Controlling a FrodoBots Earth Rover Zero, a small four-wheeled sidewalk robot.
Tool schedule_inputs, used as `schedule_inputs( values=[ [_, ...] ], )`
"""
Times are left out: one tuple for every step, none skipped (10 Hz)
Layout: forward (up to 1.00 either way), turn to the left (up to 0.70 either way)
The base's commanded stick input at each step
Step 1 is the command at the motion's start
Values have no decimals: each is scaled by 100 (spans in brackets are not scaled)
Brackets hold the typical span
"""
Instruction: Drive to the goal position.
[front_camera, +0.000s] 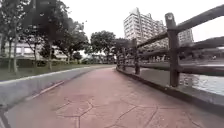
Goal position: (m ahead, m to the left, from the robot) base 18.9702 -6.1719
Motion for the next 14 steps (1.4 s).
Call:
schedule_inputs(
  values=[
    [100,0],
    [100,0],
    [100,0],
    [100,0],
    [100,0],
    [100,0],
    [100,0],
    [100,0],
    [100,0],
    [100,0],
    [100,0],
    [100,1],
    [100,32],
    [100,40]
  ],
)
